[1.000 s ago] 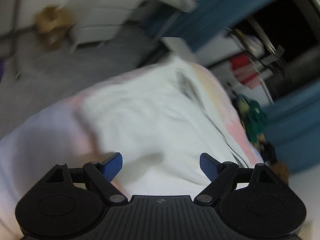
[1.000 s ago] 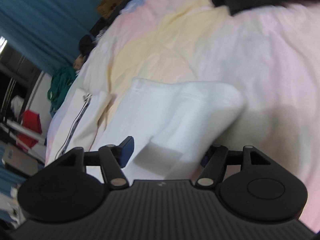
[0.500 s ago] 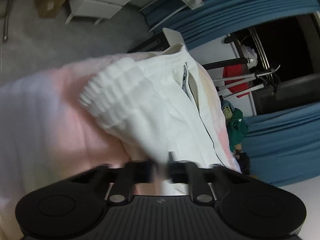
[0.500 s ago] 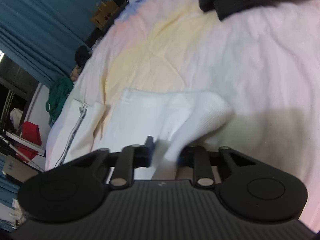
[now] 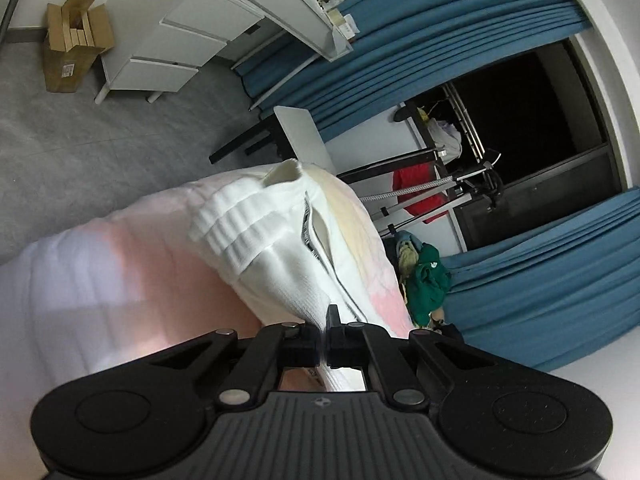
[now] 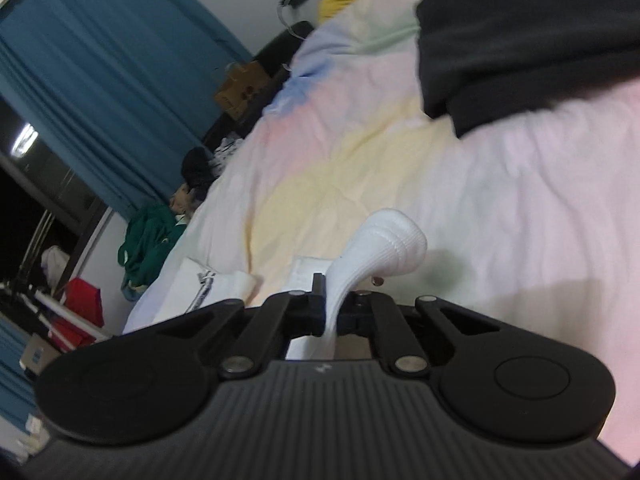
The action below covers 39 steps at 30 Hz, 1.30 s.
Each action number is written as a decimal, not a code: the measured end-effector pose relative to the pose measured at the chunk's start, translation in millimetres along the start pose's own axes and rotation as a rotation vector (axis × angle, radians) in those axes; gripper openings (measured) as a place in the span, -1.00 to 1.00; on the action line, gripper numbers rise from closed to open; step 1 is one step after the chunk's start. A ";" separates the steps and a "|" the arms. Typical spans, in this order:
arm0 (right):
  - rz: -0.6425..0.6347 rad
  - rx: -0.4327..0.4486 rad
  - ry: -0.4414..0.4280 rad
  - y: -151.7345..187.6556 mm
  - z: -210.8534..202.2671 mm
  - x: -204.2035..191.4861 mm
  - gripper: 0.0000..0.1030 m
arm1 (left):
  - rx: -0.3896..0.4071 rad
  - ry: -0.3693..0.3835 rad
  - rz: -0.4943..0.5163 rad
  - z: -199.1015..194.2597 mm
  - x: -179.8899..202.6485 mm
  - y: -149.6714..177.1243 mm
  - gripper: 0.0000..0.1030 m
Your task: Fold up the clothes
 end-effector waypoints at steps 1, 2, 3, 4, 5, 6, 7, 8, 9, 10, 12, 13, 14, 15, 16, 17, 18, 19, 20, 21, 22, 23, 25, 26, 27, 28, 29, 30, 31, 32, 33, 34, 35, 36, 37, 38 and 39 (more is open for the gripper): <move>0.002 -0.002 -0.010 -2.8 2.6 -7.3 -0.90 | 0.000 0.000 -0.002 3.8 6.2 -4.2 -0.96; 0.003 -0.003 -0.020 -5.7 5.4 -14.8 -0.90 | 0.001 0.000 -0.002 8.3 13.2 -8.7 -0.96; -0.019 -0.004 -0.026 -9.2 10.0 -26.5 -0.90 | 0.003 -0.003 0.001 15.5 22.8 -14.4 -0.96; -0.048 -0.004 -0.028 -12.9 17.9 -42.1 -0.90 | 0.009 -0.007 0.006 24.5 34.4 -21.5 -0.96; -0.077 -0.005 -0.030 -16.6 25.9 -57.6 -0.90 | 0.017 -0.013 0.013 33.5 46.3 -29.0 -0.96; -0.105 -0.005 -0.033 -20.3 34.2 -73.2 -0.90 | 0.031 -0.022 0.023 43.0 59.0 -37.4 -0.96; -0.124 -0.004 -0.039 -24.4 47.0 -90.9 -0.90 | 0.044 -0.031 0.032 54.7 71.6 -46.0 -0.96; -0.143 -0.003 -0.044 -28.6 59.8 -108.6 -0.90 | 0.059 -0.038 0.034 68.0 83.8 -54.1 -0.96; -0.162 -0.002 -0.049 -32.8 72.9 -126.4 -0.90 | 0.068 -0.044 0.025 82.8 94.9 -62.5 -0.95; -0.188 -0.003 -0.043 -36.0 90.7 -145.5 -0.90 | 0.073 -0.053 0.016 98.0 104.5 -70.3 -0.95; -0.238 -0.006 -0.026 -37.7 131.6 -179.6 -0.90 | 0.087 -0.080 0.007 133.0 123.2 -86.5 -0.95; -0.263 -0.008 -0.017 -38.3 152.2 -196.3 -0.90 | 0.095 -0.098 0.010 153.1 131.7 -94.6 -0.95; -0.292 -0.014 -0.004 -35.1 175.1 -209.3 -0.90 | 0.103 -0.120 0.021 174.1 139.3 -101.2 -0.95; -0.321 -0.020 0.008 -31.6 198.1 -222.0 -0.90 | 0.111 -0.142 0.031 195.2 146.8 -107.9 -0.95; -0.343 -0.026 0.020 -24.5 221.9 -230.5 -0.90 | 0.119 -0.164 0.041 216.2 154.3 -114.5 -0.95; -0.364 -0.032 0.032 -17.3 245.8 -238.7 -0.90 | 0.124 -0.188 0.053 237.9 161.2 -120.4 -0.95; -0.389 -0.040 0.052 -7.8 269.4 -242.6 -0.90 | 0.120 -0.215 0.067 260.5 165.4 -124.0 -0.94; -0.412 -0.054 0.077 2.0 290.9 -242.4 -0.90 | 0.112 -0.242 0.074 281.0 166.6 -127.1 -0.94; -0.433 -0.067 0.101 11.6 311.9 -241.9 -0.90 | 0.103 -0.270 0.082 301.0 167.4 -129.4 -0.94; -0.438 -0.083 0.112 19.0 326.8 -237.3 -0.90 | 0.095 -0.299 0.089 319.4 167.1 -129.6 -0.93; -0.444 -0.099 0.123 26.3 341.6 -232.7 -0.90 | 0.085 -0.325 0.096 336.4 166.2 -129.9 -0.91; -0.449 -0.115 0.134 33.7 356.4 -228.1 -0.90 | 0.073 -0.342 0.104 349.3 163.9 -130.2 -0.90; -0.445 -0.143 0.139 45.5 375.9 -217.2 -0.88 | 0.050 -0.357 0.105 369.4 157.6 -131.5 -0.81; -0.437 -0.155 0.132 49.9 381.0 -211.1 -0.84 | 0.048 -0.351 0.095 373.5 153.2 -131.3 -0.77; -0.424 -0.155 0.110 50.9 382.9 -206.7 -0.82 | 0.049 -0.343 0.085 376.4 149.6 -130.7 -0.73; -0.420 -0.148 0.072 50.2 380.4 -203.7 -0.75 | 0.055 -0.322 0.074 375.3 148.1 -129.3 -0.66; -0.418 -0.150 0.039 49.2 377.9 -201.9 -0.62 | 0.059 -0.299 0.069 372.0 146.2 -128.3 -0.60; -0.404 -0.158 0.008 46.7 373.8 -198.8 -0.58 | 0.065 -0.274 0.065 367.2 144.0 -126.7 -0.42; -0.369 -0.166 -0.023 43.4 367.4 -195.3 -0.35 | 0.075 -0.247 0.070 358.3 141.8 -123.9 -0.19; -0.329 -0.168 -0.041 38.5 360.8 -192.5 -0.05 | 0.089 -0.229 0.085 348.2 142.5 -120.9 -0.04; -0.292 -0.160 -0.062 34.7 351.8 -190.4 0.11 | 0.110 -0.219 0.108 335.3 144.9 -116.6 0.22; -0.264 -0.146 -0.084 31.2 338.0 -188.6 0.35 | 0.131 -0.210 0.131 322.3 147.4 -112.3 0.28; -0.251 -0.133 -0.104 26.2 324.7 -186.7 0.37 | 0.147 -0.197 0.147 309.6 148.4 -106.2 0.30; -0.239 -0.119 -0.123 21.2 311.3 -184.8 0.36 | 0.149 -0.174 0.142 298.0 145.5 -95.2 0.36; -0.225 -0.109 -0.135 18.0 296.8 -180.8 0.38 | 0.151 -0.151 0.137 286.3 142.6 -84.2 0.46; -0.204 -0.109 -0.142 16.9 282.5 -176.7 0.43 | 0.152 -0.127 0.132 274.6 139.8 -73.3 0.51; -0.181 -0.109 -0.151 16.0 268.1 -172.6 0.44 | 0.154 -0.104 0.127 262.9 136.9 -62.3 0.54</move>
Point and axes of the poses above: each gripper's, at about its wrist camera, not at the fingertips, and z roughly the way its jaws point, x to its right, y to its underside, the point moved 3 cm from there along z, roughly the way its jaws point, and after that the axes turned 9 degrees about -y, right-handed, at the moved point
